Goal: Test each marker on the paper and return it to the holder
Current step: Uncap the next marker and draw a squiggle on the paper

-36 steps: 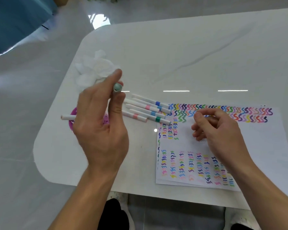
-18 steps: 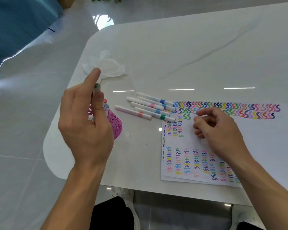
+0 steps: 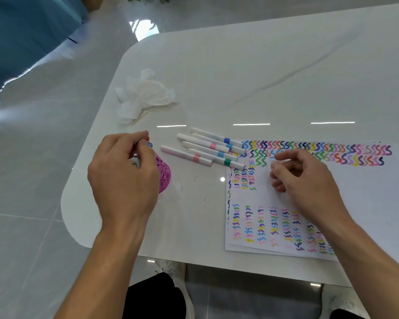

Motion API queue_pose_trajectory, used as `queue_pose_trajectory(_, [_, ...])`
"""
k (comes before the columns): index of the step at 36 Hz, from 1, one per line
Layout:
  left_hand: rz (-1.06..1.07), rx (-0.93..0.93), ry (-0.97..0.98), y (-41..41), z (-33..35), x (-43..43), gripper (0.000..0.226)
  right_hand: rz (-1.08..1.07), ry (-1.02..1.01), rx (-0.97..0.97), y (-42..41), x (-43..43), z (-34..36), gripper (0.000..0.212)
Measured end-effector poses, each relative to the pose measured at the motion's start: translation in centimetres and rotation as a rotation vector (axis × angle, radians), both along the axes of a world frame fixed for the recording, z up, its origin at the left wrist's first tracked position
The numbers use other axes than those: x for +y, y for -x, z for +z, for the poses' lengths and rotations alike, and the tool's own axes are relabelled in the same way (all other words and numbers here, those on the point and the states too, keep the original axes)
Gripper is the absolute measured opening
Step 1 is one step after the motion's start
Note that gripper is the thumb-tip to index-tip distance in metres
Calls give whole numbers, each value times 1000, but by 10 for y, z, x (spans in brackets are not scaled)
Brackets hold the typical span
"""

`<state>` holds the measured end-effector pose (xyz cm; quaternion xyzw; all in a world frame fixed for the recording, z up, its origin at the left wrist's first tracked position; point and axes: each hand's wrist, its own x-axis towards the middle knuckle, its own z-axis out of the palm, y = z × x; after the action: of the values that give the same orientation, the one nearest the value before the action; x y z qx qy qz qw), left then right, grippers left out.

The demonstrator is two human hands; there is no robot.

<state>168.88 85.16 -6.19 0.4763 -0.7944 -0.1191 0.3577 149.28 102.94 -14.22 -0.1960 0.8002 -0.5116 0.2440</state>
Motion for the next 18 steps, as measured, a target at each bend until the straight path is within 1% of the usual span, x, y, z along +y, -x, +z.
queue_pose_trajectory(5, [13,-4,-19,0,1,1,22,-4,5,-9,-1,0,1,6])
queue_pose_trajectory(11, [11,-30,48,5,3,6,27,1,10,-18,0,1,3,6])
queue_pose_trajectory(14, [-43,-13,102,8,3,9,25,2,16,-27,0,1,4,6])
queue_pose_trajectory(18, [-187,-44,179,15,-1,16,25,2,35,-19,0,2,5,5])
